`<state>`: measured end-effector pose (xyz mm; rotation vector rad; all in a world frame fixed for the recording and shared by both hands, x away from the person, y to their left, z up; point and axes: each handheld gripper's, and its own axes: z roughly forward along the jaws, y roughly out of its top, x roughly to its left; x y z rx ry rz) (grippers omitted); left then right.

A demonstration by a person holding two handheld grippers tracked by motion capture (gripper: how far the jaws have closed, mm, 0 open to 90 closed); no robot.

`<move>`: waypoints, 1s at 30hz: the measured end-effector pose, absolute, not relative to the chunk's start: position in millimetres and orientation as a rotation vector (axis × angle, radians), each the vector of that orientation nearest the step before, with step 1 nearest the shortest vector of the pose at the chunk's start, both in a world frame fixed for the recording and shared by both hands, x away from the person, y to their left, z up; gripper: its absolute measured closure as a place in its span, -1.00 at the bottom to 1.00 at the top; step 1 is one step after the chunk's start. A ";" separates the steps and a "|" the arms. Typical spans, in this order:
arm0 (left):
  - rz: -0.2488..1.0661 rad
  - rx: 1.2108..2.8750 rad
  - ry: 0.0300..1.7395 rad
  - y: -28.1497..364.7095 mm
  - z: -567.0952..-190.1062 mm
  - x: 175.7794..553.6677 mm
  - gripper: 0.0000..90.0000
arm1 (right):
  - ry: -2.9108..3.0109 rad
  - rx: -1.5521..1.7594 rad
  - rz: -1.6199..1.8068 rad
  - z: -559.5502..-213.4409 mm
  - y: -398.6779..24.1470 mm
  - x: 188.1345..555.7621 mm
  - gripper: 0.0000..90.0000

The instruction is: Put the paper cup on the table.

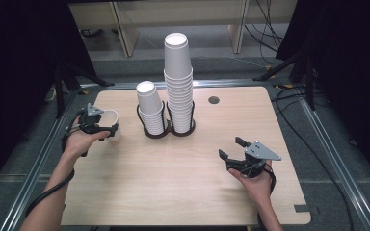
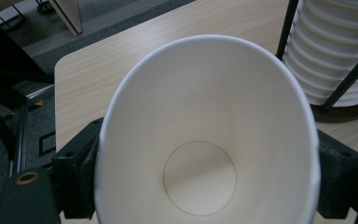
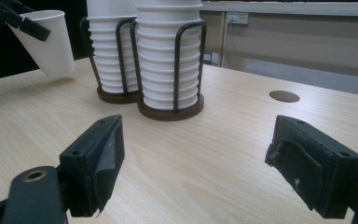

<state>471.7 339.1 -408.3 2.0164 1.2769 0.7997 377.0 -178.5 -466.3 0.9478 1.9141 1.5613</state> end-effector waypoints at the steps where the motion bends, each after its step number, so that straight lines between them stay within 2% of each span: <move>1: 0.799 2.024 1.281 339.4 -408.7 472.8 -0.65 | 1.912 0.935 1.557 -466.4 -178.8 377.4 -0.59; 8: 0.809 2.068 1.294 339.5 -411.9 479.3 -0.65 | 1.904 0.903 1.543 -465.9 -178.9 378.4 -0.59; 12: 0.797 2.029 1.317 337.3 -414.9 482.2 -0.66 | 1.903 0.913 1.545 -466.2 -178.7 378.4 -0.59; 19: 0.781 2.056 1.331 338.5 -417.6 487.7 -0.66 | 1.904 0.930 1.514 -465.6 -178.3 377.5 -0.66; 30: 0.758 2.052 1.336 339.2 -422.0 493.2 -0.68 | 1.911 0.930 1.517 -465.6 -178.2 377.3 -0.65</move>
